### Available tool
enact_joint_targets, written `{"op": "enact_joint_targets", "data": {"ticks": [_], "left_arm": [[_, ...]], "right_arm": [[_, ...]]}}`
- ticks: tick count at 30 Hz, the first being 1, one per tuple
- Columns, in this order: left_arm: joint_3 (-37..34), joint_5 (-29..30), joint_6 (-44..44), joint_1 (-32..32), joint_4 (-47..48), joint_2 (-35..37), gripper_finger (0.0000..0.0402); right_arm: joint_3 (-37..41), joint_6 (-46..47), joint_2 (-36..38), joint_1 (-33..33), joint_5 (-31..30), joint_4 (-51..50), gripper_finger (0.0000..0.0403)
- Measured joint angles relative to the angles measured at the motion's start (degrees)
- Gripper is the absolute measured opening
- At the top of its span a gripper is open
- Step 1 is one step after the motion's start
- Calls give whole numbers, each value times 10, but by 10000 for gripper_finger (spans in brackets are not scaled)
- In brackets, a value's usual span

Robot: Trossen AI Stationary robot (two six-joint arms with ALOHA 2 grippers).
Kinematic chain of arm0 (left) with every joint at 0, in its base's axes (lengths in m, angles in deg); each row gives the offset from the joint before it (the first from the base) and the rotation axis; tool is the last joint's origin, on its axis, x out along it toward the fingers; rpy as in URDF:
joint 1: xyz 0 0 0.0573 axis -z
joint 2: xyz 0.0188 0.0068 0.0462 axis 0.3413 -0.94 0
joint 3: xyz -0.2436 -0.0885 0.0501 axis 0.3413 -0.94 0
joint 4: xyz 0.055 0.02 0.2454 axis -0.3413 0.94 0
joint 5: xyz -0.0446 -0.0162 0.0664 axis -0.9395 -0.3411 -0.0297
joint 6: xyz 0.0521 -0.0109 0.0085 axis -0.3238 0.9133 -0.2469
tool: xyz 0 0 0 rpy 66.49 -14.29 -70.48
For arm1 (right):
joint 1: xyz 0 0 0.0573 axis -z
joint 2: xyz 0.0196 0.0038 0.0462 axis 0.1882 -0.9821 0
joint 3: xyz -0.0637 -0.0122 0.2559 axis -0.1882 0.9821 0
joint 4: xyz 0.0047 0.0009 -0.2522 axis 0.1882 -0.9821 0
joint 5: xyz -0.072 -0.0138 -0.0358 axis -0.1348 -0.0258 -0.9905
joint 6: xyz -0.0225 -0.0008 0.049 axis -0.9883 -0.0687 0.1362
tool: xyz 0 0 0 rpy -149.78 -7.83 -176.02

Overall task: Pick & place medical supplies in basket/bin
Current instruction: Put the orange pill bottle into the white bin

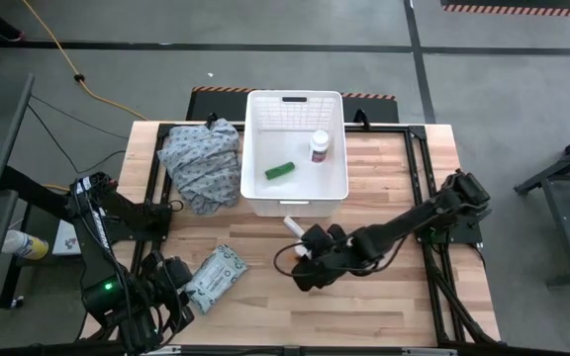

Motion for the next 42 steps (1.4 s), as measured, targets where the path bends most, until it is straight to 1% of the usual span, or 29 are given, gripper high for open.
{"op": "enact_joint_targets", "data": {"ticks": [7, 10, 17, 20, 24, 27, 31, 36, 42], "left_arm": [[0, 2, 0, 0, 2, 0, 195], [0, 2, 0, 0, 3, 0, 195], [0, 3, 0, 0, 2, 0, 195], [0, 3, 0, 0, 2, 0, 195], [0, 3, 0, 0, 2, 0, 195], [0, 5, 0, 0, 2, 0, 195], [0, 28, 15, 0, 2, 0, 195], [0, 60, 56, 0, 1, 0, 195], [0, 97, 93, -11, 1, 0, 195]], "right_arm": [[0, -99, 50, -5, -36, 132, 168], [0, -157, 76, -1, -69, 171, 170], [0, -279, 148, 37, -149, 187, 168], [0, -324, 179, 63, -162, 188, 165], [0, -376, 215, 104, -163, 203, 166], [0, -421, 235, 136, -139, 238, 169], [-1, -468, 246, 182, -90, 279, 165], [-22, -503, 240, 248, -41, 280, 160], [-47, -508, 219, 333, 54, 263, 167]]}}
